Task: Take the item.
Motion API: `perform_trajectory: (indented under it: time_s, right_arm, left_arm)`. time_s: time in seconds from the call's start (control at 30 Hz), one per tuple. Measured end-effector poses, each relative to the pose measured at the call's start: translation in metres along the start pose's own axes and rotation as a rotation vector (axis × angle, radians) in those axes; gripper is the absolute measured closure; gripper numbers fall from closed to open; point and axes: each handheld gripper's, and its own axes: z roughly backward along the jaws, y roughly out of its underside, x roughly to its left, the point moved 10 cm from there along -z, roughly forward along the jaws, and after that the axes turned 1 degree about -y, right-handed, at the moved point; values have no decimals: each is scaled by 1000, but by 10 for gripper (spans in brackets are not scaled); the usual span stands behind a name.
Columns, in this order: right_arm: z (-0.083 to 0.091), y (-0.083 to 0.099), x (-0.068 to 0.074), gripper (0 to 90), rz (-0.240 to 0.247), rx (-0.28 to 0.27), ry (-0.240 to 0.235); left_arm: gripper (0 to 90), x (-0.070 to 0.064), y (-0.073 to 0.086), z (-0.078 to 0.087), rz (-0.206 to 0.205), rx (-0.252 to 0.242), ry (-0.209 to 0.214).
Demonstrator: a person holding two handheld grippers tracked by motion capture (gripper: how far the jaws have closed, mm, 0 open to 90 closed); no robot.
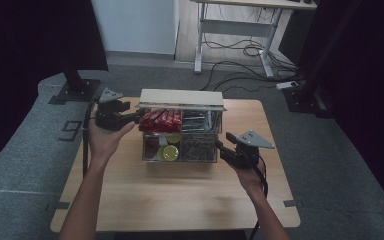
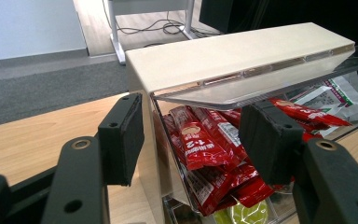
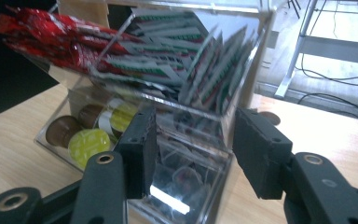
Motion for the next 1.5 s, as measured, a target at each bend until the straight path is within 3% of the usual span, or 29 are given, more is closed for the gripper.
perform_trajectory:
  time_s: [0.37,0.93,1.5]
  right_arm:
    - [-12,-12,6,582,7,1,-17]
    - [-41,-19,4,613,-8,24,2]
    - [-44,-25,9,625,18,23,19]
  left_arm:
    - [407,-1,0,-1,-1,1,1]
    - [406,-2,-2,-1,-6,1,4]
    - [406,-3,-5,2,-10,-6,6]
